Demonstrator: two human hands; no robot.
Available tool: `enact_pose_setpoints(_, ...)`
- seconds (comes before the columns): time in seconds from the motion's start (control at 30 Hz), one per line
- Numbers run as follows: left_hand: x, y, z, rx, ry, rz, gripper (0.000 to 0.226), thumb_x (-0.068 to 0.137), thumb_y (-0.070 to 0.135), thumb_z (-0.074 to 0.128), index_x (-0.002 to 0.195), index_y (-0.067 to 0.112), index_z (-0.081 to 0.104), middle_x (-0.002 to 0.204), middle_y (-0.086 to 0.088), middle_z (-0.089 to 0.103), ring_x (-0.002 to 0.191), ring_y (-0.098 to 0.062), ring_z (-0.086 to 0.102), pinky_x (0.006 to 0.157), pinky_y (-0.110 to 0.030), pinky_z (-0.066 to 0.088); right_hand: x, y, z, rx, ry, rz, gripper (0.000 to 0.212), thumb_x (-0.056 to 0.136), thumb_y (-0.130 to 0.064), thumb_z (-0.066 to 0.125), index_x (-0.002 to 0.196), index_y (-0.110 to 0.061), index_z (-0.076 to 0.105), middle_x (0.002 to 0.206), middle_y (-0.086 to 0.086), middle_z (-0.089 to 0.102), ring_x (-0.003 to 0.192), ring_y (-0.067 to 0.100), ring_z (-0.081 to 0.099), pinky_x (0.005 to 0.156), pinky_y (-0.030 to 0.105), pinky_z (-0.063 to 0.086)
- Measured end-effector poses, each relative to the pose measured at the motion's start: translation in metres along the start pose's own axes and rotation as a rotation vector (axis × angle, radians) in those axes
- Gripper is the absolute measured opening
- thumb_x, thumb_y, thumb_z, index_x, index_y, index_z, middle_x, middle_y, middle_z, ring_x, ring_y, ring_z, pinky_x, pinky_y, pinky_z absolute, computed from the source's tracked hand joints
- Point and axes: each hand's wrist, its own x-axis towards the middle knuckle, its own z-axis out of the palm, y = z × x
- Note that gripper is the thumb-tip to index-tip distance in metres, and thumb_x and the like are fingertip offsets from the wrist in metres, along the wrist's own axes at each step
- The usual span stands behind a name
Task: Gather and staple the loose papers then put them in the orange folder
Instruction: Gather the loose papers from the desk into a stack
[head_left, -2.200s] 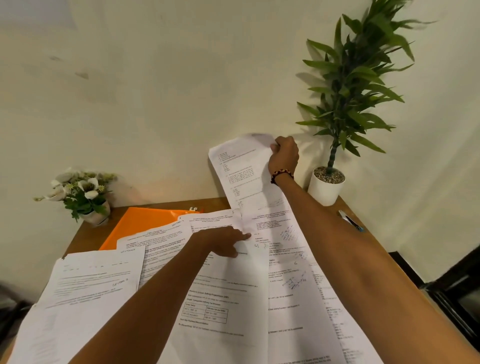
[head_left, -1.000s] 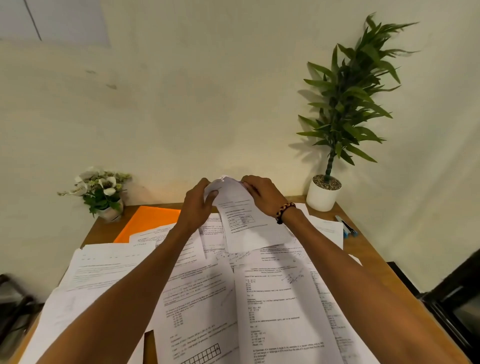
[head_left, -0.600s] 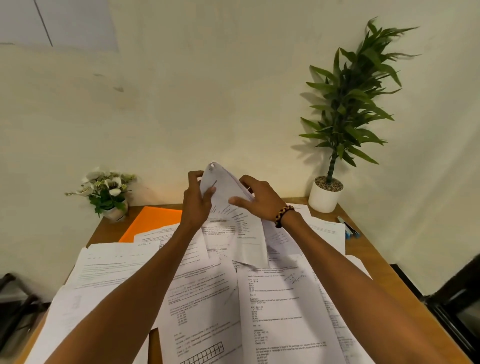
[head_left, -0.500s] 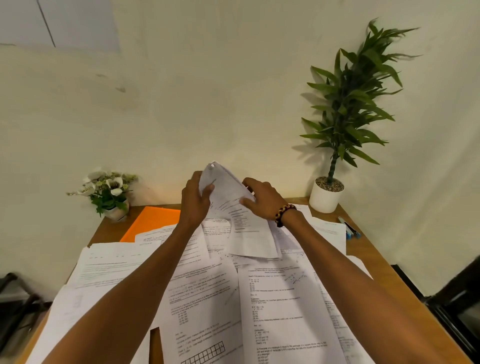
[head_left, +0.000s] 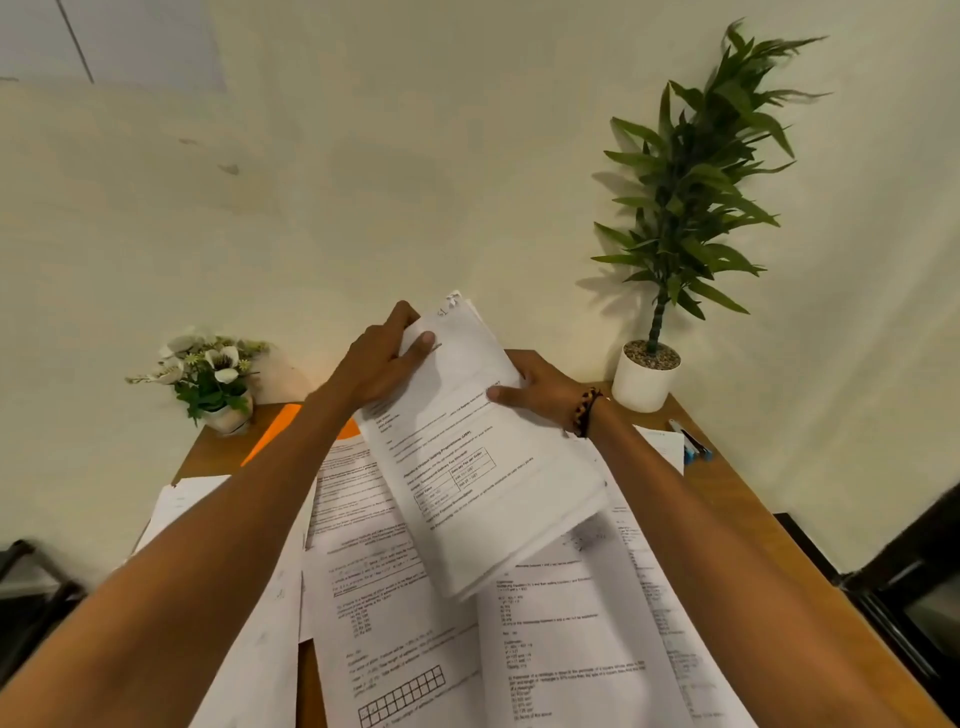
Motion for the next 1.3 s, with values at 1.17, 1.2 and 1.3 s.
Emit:
enact_pose_setpoints(1.17,-0.017,0.020,0.165,0.180,-0.692,0.103,0.041,0.101,0.044,0.053,0.137,0.025,0.055,0.137,0.002,0.061,0.121,-0.027,0.056,0.096,-0.037,0.043,-0.087,0.141,0.001,-0.592,0.524,0.602,0.021,0.093,-0.027,0.057,0.111,-0.016,0.061,0.120,0.011,0.057,0.117,0.032,0.050,0.094,0.043,0.045)
enact_pose_setpoints(1.2,-0.018,0.018,0.168,0.159,-0.676,0.099,0.033,0.100,0.043,0.055,0.128,0.024,0.059,0.128,0.001,0.065,0.113,-0.027,0.059,0.090,-0.036,0.045,-0.087,0.142,-0.004,-0.597,0.578,0.665,0.028,0.093,-0.028,0.058,0.118,-0.015,0.057,0.124,0.013,0.054,0.120,0.033,0.047,0.097,0.045,0.044)
enact_pose_setpoints(1.3,-0.025,0.011,0.175,0.127,-0.658,0.055,0.033,0.098,0.040,0.060,0.124,0.019,0.061,0.125,-0.002,0.067,0.111,-0.026,0.060,0.092,-0.039,0.047,-0.084,0.144,-0.017,-0.623,0.555,0.873,0.066,0.089,-0.033,0.064,0.144,-0.011,0.034,0.142,0.019,0.040,0.133,0.039,0.035,0.108,0.051,0.036)
